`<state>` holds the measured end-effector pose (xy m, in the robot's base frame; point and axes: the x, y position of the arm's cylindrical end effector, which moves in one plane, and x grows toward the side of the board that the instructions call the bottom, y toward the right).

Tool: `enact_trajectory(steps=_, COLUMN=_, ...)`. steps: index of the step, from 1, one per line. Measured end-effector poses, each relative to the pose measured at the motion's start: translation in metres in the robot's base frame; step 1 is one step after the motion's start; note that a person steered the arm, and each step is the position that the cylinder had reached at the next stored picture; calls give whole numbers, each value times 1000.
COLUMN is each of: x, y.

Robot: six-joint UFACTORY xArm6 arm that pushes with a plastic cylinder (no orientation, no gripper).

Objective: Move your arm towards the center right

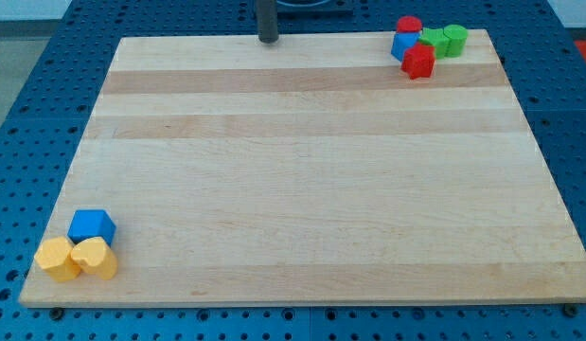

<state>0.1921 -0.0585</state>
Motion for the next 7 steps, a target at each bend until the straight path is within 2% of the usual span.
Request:
enact_trajectory(steps=5, x=1, y=15)
enact_trajectory(steps=6, x=37, y=15)
enact_trajectory(steps=7, x=107, y=30)
